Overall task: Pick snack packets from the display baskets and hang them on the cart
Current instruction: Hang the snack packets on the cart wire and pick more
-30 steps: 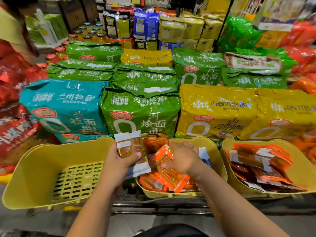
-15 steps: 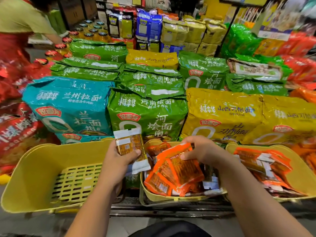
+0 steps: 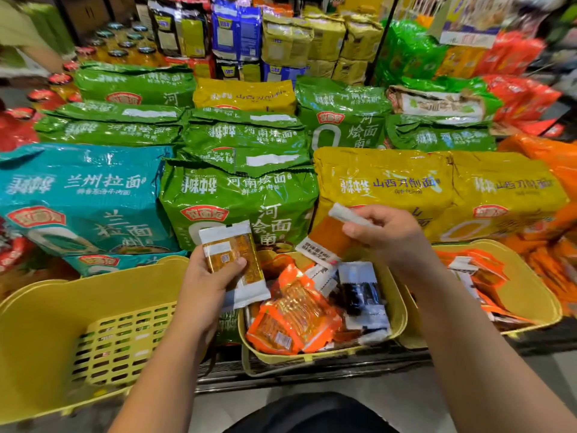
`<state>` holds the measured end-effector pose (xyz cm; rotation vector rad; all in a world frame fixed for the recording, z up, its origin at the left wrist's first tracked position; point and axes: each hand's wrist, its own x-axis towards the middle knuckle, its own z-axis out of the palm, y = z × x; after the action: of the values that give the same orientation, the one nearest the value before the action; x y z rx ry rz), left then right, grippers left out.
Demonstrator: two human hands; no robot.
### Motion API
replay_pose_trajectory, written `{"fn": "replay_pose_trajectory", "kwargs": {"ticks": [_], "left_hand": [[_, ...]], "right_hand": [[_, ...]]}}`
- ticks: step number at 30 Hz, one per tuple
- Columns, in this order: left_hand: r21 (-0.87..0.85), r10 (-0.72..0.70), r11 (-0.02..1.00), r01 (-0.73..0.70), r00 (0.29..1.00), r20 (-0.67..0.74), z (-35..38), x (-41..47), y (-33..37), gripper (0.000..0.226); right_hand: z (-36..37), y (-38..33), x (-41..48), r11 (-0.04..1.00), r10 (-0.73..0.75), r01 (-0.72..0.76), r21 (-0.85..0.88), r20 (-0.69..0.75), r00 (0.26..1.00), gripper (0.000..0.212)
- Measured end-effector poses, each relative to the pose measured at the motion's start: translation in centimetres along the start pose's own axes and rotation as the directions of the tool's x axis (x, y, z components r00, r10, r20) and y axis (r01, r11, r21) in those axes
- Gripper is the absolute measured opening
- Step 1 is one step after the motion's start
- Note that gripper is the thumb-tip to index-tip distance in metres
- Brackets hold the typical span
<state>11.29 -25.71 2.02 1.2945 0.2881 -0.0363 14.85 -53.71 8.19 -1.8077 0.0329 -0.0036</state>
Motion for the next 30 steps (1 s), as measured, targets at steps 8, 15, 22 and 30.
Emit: {"fn": "replay_pose_trajectory", "kwargs": {"ticks": [8,15,22,30], "left_hand": [[0.002,-0.054,0.998,0.055,0.979,0.197,1.6,-0.6,0.4,0.046],[0.092,-0.07,0.995,0.046,0.959,0.274,0.6,-0.9,0.6,0.062],[-0.17,-0.07,0.983,0.071,0.997,0.012,-1.6,-0.4,1.8,0.023],[-0.166,-0.146,0.973,0.16,0.985,0.096,-2.6,-0.9,2.3,0.057]], "right_hand": [[2.3,-2.4,-1.1,0.989,0.096,-0.107,0.106,0.105,0.99,0.014],[7.3,-0.3,-0.7,0.936,0.21,-0.216,0.278,0.051,0.976,0.012],[7.3,4.2,-1.3,0.383,0.42,0.092,-0.919,0.263,0.869,0.081],[10.1,4.5,-1.5,0.279,0.38,0.102,-0.955,0.207,0.901,0.104]]}}
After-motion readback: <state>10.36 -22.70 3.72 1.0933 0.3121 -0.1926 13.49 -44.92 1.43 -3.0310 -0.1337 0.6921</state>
